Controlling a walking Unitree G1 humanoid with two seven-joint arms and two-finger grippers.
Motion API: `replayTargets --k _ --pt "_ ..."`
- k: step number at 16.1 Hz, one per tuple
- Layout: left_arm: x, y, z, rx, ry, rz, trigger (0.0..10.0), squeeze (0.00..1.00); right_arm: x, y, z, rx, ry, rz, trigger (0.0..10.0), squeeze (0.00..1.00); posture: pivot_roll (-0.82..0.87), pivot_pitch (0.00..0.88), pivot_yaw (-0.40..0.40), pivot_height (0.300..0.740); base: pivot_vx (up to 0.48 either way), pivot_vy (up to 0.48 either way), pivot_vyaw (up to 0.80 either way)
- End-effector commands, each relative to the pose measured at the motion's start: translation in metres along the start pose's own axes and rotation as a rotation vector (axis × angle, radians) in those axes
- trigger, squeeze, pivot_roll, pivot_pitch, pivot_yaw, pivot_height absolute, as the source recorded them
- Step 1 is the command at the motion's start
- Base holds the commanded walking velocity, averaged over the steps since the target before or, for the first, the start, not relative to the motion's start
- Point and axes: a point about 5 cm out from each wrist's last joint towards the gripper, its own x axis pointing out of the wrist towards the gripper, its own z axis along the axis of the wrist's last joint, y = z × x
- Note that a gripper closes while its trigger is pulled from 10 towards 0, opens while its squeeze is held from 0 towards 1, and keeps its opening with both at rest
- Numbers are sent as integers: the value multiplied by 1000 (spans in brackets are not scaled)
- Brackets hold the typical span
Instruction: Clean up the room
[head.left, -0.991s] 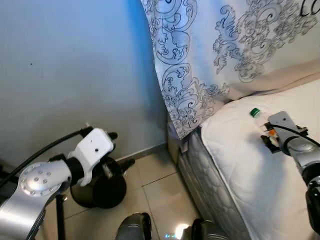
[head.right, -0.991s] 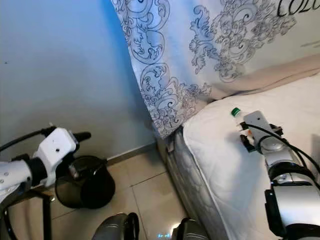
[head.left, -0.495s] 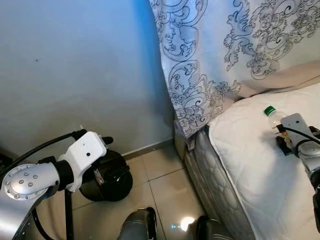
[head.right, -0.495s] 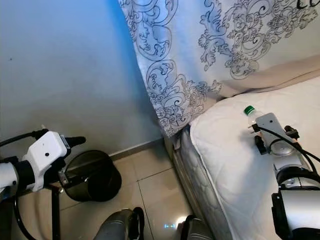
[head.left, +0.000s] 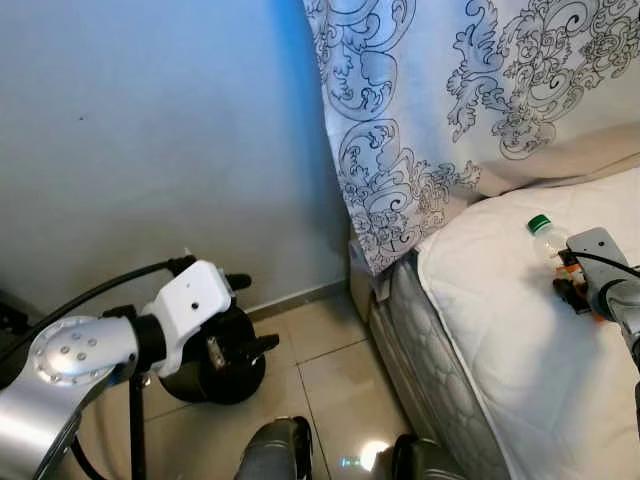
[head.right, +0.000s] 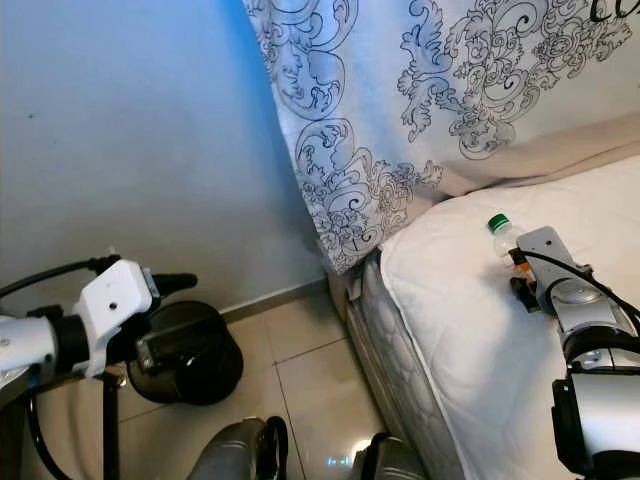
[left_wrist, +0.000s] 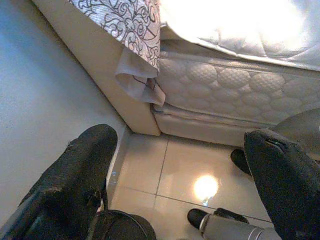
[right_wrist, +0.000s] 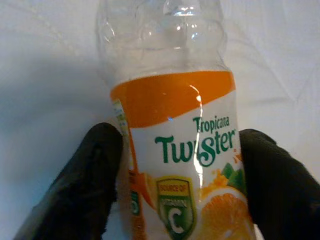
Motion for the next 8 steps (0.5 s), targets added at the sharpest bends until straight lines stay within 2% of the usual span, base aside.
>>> replayTargets --k 1,5,8 --pt "2 0 -4 4 14 -10 10000 0 0 5 -10 15 53 44 0 0 209 127 106 740 0 0 0" --pt "11 4 -5 25 4 -26 10000 0 -2 -5 -6 18 51 30 0 0 182 83 102 740 0 0 0" --pt "18 9 -6 27 -13 -12 10000 0 -4 -14 0 70 21 8 0 0 146 42 97 740 0 0 0"
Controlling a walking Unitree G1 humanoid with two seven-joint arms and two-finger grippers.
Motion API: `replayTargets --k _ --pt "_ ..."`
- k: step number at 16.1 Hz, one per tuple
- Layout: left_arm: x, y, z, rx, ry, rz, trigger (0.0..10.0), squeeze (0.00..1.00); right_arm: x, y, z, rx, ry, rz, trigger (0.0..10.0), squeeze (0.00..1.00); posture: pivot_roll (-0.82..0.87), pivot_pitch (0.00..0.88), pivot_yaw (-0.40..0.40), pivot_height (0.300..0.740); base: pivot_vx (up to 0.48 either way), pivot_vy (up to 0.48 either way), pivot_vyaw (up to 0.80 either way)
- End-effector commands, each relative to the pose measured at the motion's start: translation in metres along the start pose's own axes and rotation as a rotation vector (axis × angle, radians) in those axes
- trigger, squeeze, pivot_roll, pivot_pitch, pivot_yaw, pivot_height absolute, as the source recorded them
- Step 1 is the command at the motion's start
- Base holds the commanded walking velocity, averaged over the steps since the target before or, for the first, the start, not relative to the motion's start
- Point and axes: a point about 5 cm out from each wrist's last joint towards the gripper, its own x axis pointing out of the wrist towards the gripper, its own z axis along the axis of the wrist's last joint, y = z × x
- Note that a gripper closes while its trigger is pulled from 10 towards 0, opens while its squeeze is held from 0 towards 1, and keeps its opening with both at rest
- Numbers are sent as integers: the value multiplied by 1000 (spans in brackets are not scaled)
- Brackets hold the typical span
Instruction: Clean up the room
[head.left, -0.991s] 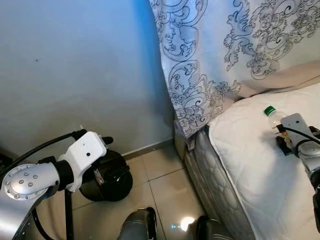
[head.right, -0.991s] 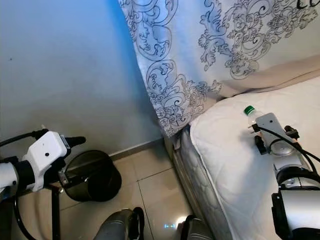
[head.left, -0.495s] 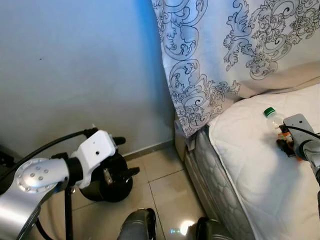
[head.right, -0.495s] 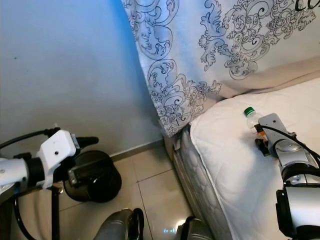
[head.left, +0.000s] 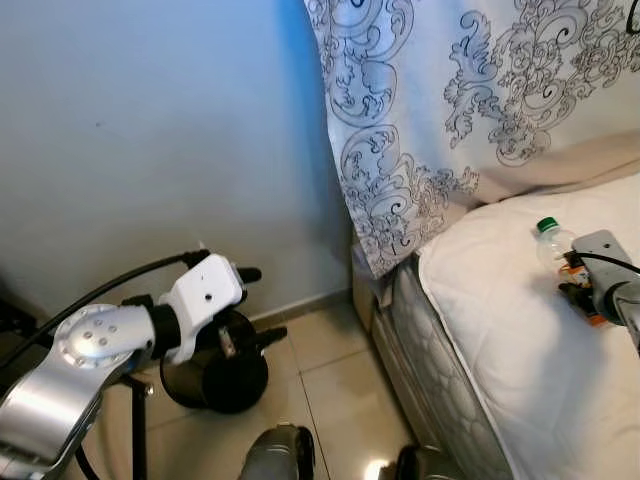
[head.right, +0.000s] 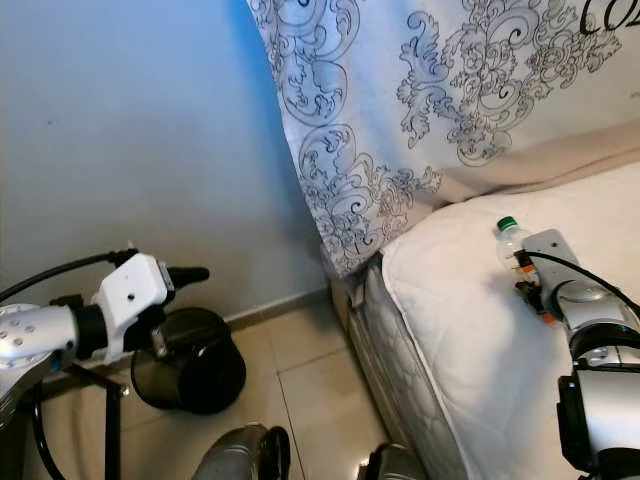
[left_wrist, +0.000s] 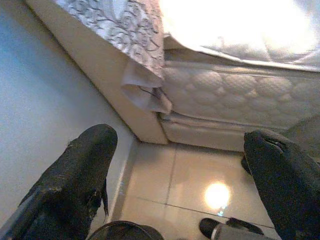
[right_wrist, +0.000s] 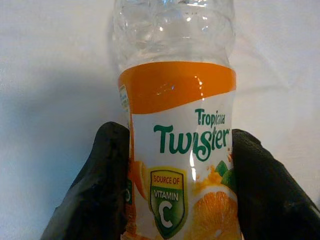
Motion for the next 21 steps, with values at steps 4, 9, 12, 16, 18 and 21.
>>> replayTargets --k 4,9,12,16,18,21 --pt "15 -5 -7 -96 -54 1 10000 0 -4 -14 3 185 -83 -30 0 0 82 0 76 740 0 0 0" --pt "35 -3 -16 -196 -92 242 10000 0 -14 22 3 489 -340 -32 0 0 2 0 74 740 0 0 0" --pt "32 0 -29 -227 -6 430 10000 0 -46 88 -8 552 -395 -18 0 0 7 0 50 740 0 0 0" --pt "23 -8 -41 -353 -1 607 10000 0 -87 139 -7 569 -487 115 10000 0 15 0 36 740 0 0 0" --pt "22 -14 -45 -344 13 721 10000 0 -101 164 -5 455 -497 216 10000 0 34 0 30 740 0 0 297" --pt "12 -13 -57 -339 52 805 10000 0 -101 182 7 493 -489 235 10000 0 57 0 19 740 0 0 800"
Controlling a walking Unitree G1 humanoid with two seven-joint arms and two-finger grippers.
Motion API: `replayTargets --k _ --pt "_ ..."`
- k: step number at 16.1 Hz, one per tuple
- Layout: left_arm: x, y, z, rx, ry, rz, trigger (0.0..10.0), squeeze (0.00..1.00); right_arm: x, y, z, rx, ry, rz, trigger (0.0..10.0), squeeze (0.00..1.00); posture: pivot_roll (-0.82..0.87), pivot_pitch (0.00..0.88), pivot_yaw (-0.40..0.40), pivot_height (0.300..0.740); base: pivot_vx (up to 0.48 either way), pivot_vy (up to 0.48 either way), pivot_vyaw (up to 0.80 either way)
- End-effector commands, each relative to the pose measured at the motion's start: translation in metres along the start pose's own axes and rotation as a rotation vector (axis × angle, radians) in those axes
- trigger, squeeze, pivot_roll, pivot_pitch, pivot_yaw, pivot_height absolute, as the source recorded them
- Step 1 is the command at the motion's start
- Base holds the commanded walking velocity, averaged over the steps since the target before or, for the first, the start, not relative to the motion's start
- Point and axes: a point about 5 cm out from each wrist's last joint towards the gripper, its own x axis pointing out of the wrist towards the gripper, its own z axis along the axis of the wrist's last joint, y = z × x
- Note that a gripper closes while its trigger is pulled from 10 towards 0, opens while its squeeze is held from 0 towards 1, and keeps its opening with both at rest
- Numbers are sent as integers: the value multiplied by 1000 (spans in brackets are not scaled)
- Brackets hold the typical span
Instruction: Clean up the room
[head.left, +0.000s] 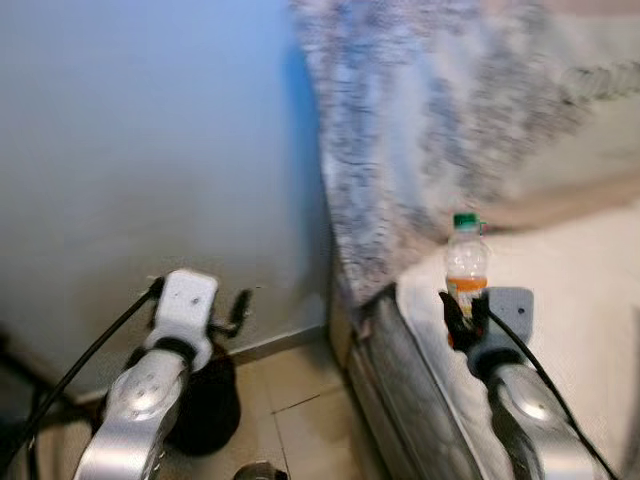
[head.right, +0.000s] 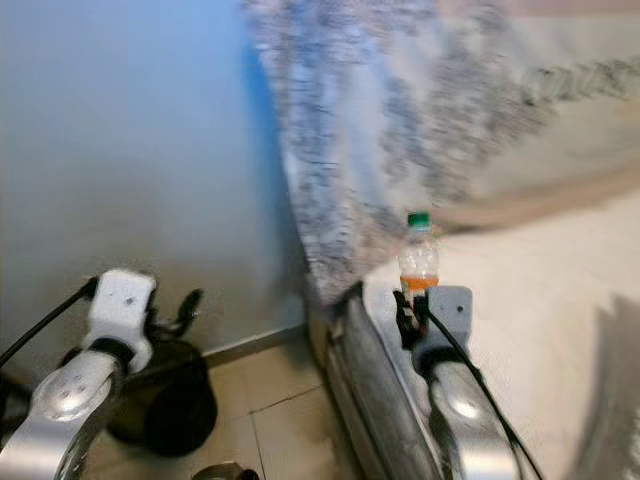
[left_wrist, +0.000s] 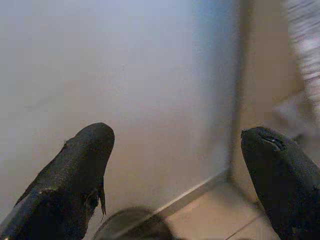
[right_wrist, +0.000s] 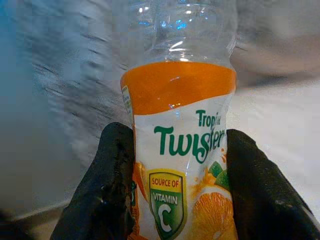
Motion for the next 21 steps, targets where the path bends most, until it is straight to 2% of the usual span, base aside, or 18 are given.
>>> replayTargets --k 1,3,5,7,10,13,16,21 --pt "-1 3 3 3 -16 28 10000 0 -1 7 -3 -12 30 25 10000 0 62 0 7 740 0 0 800" --pt "1 2 7 17 -25 35 10000 0 -1 9 -6 -4 55 57 10000 0 65 0 20 740 0 0 800" --pt "5 4 11 23 -33 52 10000 0 -2 3 -6 25 70 39 10000 0 51 0 26 740 0 0 797" --pt "7 2 13 23 -50 31 10000 0 -2 2 -5 7 71 41 10000 0 41 0 27 740 0 0 784" --pt "11 -5 17 -13 -65 -8 10000 0 0 2 -8 -7 97 78 10000 0 43 0 24 740 0 0 788" --pt "14 1 12 -10 -55 19 10000 0 5 3 -8 -16 106 106 10000 0 31 0 35 740 0 0 779" --pt "14 1 14 -67 -77 19 10000 0 3 2 -4 -2 88 103 10000 0 19 0 45 740 0 0 765" --pt "18 2 20 -27 -109 4 10000 0 2 0 -10 -5 101 83 10000 0 25 0 44 740 0 0 796"
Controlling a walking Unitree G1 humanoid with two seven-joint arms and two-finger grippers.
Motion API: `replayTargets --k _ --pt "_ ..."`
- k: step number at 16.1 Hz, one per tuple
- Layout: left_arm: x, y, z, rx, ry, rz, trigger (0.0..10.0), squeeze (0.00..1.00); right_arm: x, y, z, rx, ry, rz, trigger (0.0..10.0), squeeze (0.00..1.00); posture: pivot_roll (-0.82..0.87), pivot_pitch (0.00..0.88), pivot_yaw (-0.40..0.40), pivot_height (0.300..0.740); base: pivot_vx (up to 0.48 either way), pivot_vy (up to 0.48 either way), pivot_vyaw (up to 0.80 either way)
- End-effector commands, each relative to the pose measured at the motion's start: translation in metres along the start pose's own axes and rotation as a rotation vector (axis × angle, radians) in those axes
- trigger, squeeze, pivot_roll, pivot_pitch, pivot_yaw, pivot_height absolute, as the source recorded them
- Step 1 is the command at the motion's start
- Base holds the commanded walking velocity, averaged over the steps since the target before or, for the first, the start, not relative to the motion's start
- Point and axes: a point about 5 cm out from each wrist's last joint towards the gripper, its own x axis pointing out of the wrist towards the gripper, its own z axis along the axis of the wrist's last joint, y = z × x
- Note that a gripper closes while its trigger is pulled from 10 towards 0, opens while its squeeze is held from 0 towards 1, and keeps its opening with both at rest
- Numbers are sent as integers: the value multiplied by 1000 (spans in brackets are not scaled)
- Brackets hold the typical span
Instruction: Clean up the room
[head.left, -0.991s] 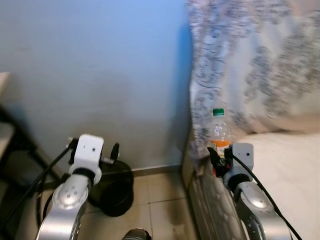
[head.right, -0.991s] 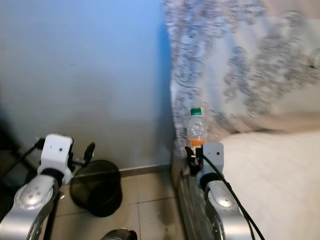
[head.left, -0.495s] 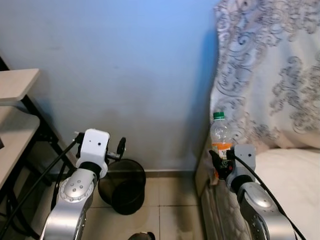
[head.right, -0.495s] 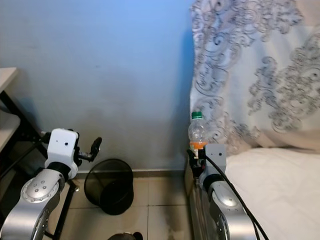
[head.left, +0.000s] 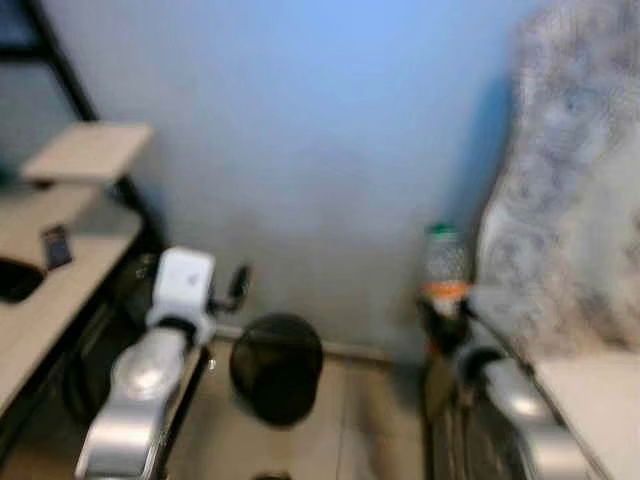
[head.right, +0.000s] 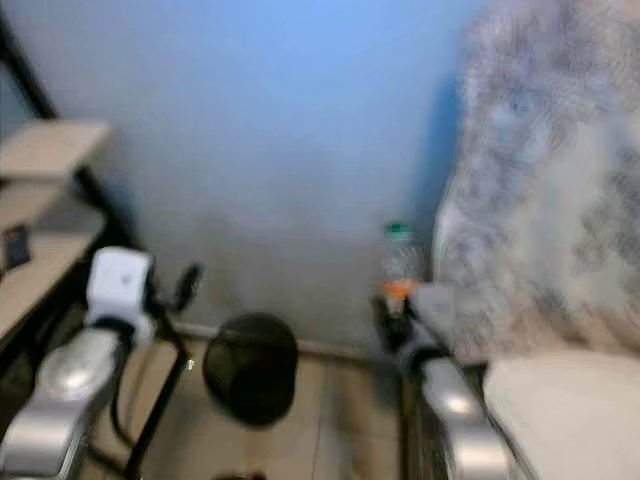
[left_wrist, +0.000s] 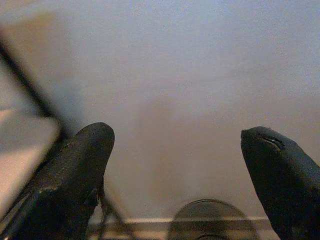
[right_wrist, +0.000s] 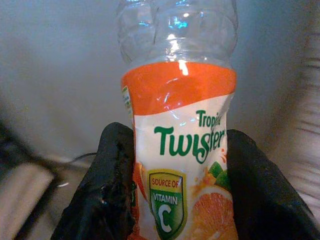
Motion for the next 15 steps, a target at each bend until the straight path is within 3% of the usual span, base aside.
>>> replayTargets --k 1,3,5,15 --pt "1 -2 3 -13 -16 -17 10000 0 -2 -8 4 1 -11 -32 10000 0 23 0 43 740 0 0 800" --pt "2 -3 4 -26 -20 -31 10000 0 0 -7 8 -6 -25 -28 10000 0 21 0 40 740 0 0 794" --pt "3 -3 2 -34 -16 -31 10000 0 3 -6 11 -7 -40 -22 10000 0 25 0 33 740 0 0 0" --pt "9 -3 3 -23 -10 -32 10000 0 16 -6 14 -76 -38 -24 10000 0 45 0 18 740 327 0 0"
